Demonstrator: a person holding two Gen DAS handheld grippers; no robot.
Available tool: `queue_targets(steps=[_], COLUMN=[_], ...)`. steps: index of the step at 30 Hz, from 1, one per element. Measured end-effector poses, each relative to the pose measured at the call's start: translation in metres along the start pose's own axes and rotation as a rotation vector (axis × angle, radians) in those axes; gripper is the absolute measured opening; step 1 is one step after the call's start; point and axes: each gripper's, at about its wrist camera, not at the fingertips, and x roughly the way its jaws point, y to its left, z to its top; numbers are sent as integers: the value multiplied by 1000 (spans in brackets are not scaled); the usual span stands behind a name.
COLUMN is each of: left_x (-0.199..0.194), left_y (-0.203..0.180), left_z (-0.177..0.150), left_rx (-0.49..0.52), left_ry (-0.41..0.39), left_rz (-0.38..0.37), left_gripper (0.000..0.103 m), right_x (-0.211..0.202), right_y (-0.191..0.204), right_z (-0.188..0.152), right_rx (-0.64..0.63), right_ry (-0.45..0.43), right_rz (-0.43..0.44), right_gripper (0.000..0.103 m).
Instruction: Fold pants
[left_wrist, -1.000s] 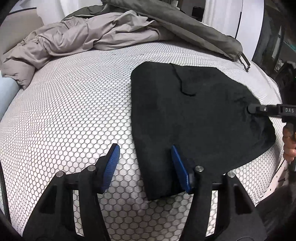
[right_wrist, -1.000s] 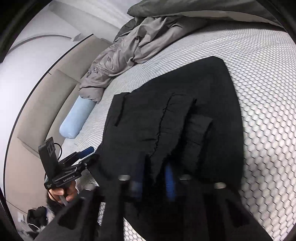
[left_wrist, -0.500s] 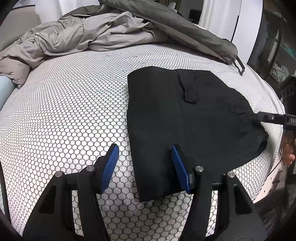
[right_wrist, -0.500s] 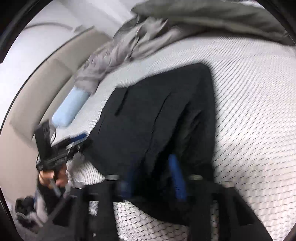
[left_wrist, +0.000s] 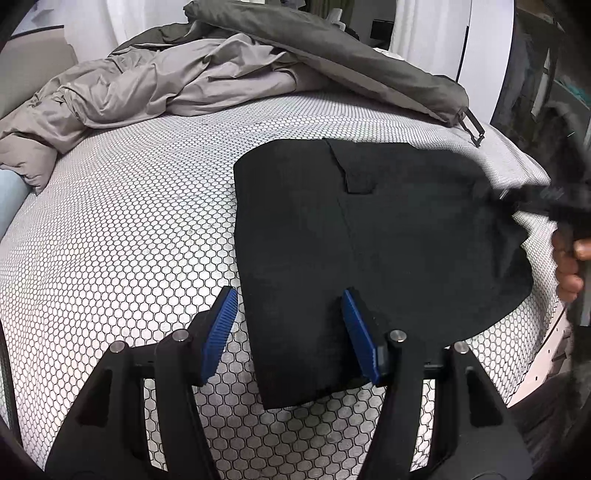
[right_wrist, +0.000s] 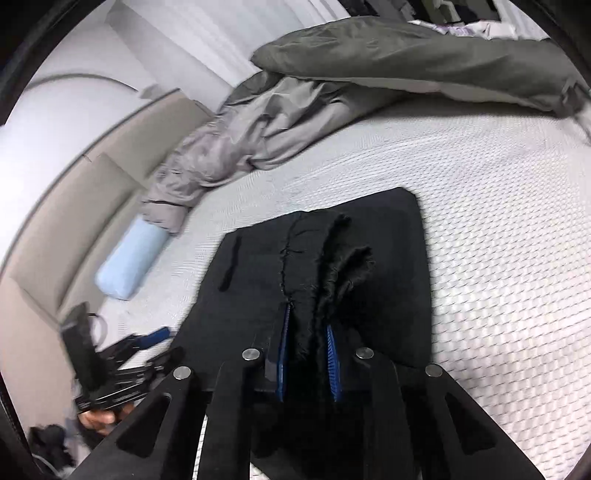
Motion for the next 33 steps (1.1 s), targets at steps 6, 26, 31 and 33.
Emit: queue_targets(steps=[6,26,31,33], left_x=[-2,-29,-25,-11], left_y=[5,23,-27,-55], left_z=[-5,-4,8,12], left_rx=[4,-47,39,92], left_ry=[8,-53,-91,-69], left_rz=[2,-33,-123,-154], left_gripper=[56,42,50,50], right_x=[11,-10,-25,-8], right_y=[-22,-38,-15,-14], right_z=[-13,-12,-22,-25], right_rx=[46,3,-73,-87], right_ry=[73,41,33,88], right_rz=[-15,-95,32,25], right_gripper=[45,31,33,33])
